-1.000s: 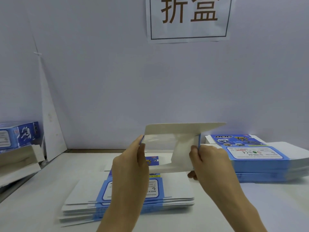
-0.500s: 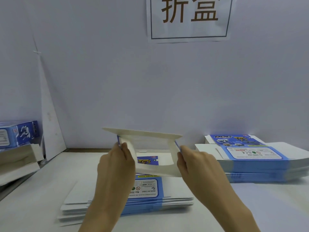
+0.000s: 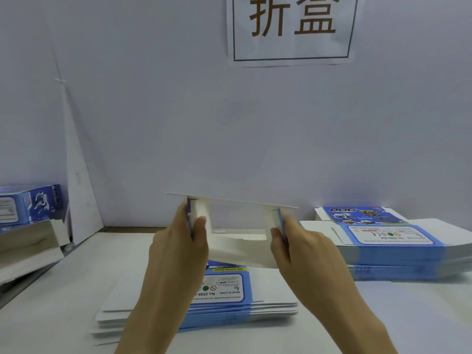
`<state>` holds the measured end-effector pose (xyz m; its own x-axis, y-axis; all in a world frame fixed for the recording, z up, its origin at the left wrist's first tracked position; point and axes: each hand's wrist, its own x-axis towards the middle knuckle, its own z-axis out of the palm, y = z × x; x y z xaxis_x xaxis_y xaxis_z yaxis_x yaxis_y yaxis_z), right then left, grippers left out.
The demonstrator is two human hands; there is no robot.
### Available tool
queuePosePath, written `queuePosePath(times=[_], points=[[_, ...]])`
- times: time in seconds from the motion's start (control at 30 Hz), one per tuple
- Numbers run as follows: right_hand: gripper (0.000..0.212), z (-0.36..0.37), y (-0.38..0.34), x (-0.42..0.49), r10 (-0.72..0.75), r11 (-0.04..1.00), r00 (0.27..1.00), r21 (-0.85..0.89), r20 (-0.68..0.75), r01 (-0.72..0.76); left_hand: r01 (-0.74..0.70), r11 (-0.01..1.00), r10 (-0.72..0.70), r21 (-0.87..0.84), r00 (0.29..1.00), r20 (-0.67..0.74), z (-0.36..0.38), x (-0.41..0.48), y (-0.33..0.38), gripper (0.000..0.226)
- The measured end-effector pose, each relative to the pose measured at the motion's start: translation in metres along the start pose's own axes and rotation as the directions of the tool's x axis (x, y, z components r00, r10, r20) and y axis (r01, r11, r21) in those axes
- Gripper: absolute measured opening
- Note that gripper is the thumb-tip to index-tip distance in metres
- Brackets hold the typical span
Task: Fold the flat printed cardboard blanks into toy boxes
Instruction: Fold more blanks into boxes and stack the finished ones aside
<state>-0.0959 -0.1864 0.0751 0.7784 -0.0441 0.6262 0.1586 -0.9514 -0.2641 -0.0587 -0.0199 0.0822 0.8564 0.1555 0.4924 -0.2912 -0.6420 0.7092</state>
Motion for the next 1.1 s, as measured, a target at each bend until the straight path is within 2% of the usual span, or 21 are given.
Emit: queuePosePath(times=[0.1,0.17,0.27,0.33,0.43,0.47,0.5,0.53,0.6,0.7,0.8,0.83,0.87,0.97,1.03,1.1], points=[[0.029,-0.001,0.003,-0.001,-0.014,1.0,1.0,0.017,-0.011,0.014,0.013,0.999,-0.013,0.042,1.0,0.016,0.004,0.003,-0.003,0.017],[0.029,-0.005,0.0,-0.001,-0.002,1.0,0.999,-0.005,-0.05,0.002,-0.01,0.999,0.011,0.041,1.0,-0.013,0.006,0.001,-0.003,0.017],[0.031,-0.003,0.002,0.0,0.033,0.999,0.999,-0.036,0.003,-0.033,-0.05,0.997,0.051,0.063,0.999,-0.017,0.006,-0.001,-0.004,0.02],[0.029,-0.003,0.006,0.0,0.044,0.999,0.999,-0.022,-0.002,-0.044,-0.061,0.998,0.061,0.019,0.998,-0.007,0.007,-0.001,-0.006,0.023],[0.02,-0.005,0.006,0.0,0.059,0.996,0.996,0.066,-0.06,-0.055,-0.106,0.994,0.106,-0.007,0.992,0.063,0.007,-0.001,-0.006,0.028],[0.025,-0.006,0.006,0.0,0.107,0.986,0.992,0.132,-0.069,-0.097,-0.114,0.991,0.12,-0.072,0.989,0.081,0.006,-0.002,-0.005,0.029],[0.033,-0.006,0.006,0.0,0.188,0.953,0.982,0.248,-0.028,-0.176,-0.095,0.982,0.115,-0.163,0.986,0.119,0.005,-0.003,-0.004,0.044],[0.035,-0.006,0.007,0.001,0.286,0.868,0.957,0.413,0.04,-0.276,-0.074,0.963,0.122,-0.259,0.977,0.173,0.006,-0.004,-0.004,0.07],[0.017,-0.009,0.005,0.003,0.381,0.604,0.901,0.683,0.205,-0.411,-0.079,0.926,0.187,-0.37,0.946,0.266,0.011,-0.006,-0.006,0.106],[0.007,-0.016,0.002,0.005,0.406,0.322,0.863,0.836,0.303,-0.445,-0.254,0.895,0.361,-0.367,0.896,0.26,0.018,-0.01,-0.005,0.133],[0.005,-0.026,-0.002,0.005,0.367,0.088,0.818,0.858,0.443,-0.505,-0.394,0.894,0.433,-0.214,0.883,0.182,0.025,-0.012,-0.002,0.141],[0.008,-0.03,-0.004,0.005,0.332,0.074,0.81,0.843,0.483,-0.532,-0.435,0.887,0.455,-0.157,0.881,0.131,0.027,-0.012,-0.002,0.141],[0.012,-0.033,-0.003,0.004,0.283,0.103,0.811,0.825,0.512,-0.556,-0.462,0.879,0.472,-0.119,0.878,0.078,0.028,-0.011,-0.002,0.137],[0.028,-0.04,0.002,0.004,0.212,0.323,0.811,0.745,0.545,-0.584,-0.501,0.862,0.501,-0.075,0.865,-0.015,0.022,-0.005,-0.006,0.128],[0.042,-0.043,0.01,0.005,0.301,0.414,0.82,0.708,0.488,-0.573,-0.537,0.839,0.54,-0.087,0.841,0.02,0.017,-0.001,-0.013,0.126],[0.039,-0.047,0.021,0.007,0.408,0.4,0.847,0.767,0.34,-0.501,-0.582,0.811,0.585,-0.063,0.808,0.071,0.015,-0.001,-0.018,0.119]])
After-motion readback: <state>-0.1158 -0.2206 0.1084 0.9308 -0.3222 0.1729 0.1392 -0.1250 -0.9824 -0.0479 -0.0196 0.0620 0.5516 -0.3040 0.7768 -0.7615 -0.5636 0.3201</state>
